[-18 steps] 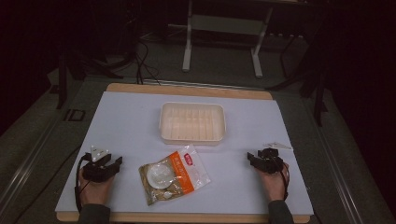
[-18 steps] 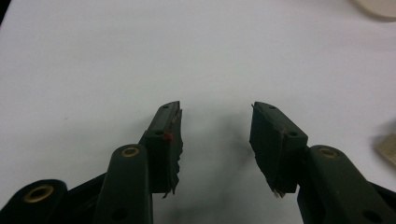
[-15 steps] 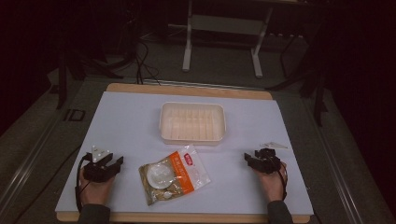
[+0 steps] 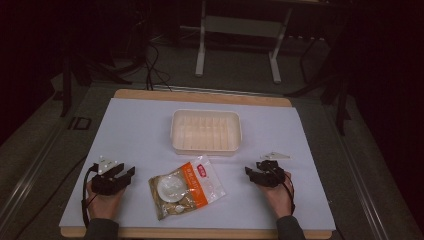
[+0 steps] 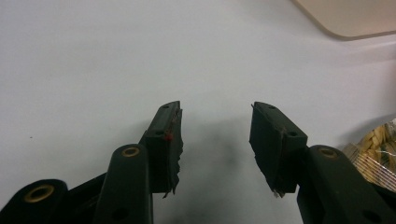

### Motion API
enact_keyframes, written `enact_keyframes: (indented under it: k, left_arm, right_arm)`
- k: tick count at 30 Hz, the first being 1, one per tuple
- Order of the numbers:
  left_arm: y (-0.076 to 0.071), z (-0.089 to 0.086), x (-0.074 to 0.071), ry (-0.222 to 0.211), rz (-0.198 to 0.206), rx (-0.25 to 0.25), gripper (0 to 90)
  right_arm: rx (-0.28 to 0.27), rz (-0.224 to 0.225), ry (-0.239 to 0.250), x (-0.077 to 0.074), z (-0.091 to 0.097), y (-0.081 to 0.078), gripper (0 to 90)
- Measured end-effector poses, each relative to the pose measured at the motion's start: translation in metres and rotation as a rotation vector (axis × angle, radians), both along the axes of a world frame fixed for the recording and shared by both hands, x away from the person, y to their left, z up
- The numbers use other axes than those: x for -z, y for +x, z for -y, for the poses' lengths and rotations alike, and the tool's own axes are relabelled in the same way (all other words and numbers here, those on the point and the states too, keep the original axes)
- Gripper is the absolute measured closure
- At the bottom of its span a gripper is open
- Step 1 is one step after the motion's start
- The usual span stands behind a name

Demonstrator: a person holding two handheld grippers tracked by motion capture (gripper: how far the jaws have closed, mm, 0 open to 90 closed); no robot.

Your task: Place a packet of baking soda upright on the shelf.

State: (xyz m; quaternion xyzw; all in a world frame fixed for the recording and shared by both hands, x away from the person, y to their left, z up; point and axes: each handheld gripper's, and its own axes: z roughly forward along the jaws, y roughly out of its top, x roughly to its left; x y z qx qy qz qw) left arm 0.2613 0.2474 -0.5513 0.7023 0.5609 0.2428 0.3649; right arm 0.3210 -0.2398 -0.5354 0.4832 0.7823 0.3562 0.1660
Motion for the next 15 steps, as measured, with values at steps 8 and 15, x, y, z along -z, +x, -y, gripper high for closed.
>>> enact_keyframes:
  k: [8,15]
  left_arm:
    - [0.001,0.0,0.0,0.007,-0.009,-0.009,52.2]
    - [0.0,0.003,0.001,0.037,0.0,-0.03,50.1]
  right_arm:
    - [-0.104,-0.03,0.063,-0.001,-0.024,-0.001,44.4]
    - [-0.235,-0.041,0.143,-0.008,-0.046,-0.001,37.3]
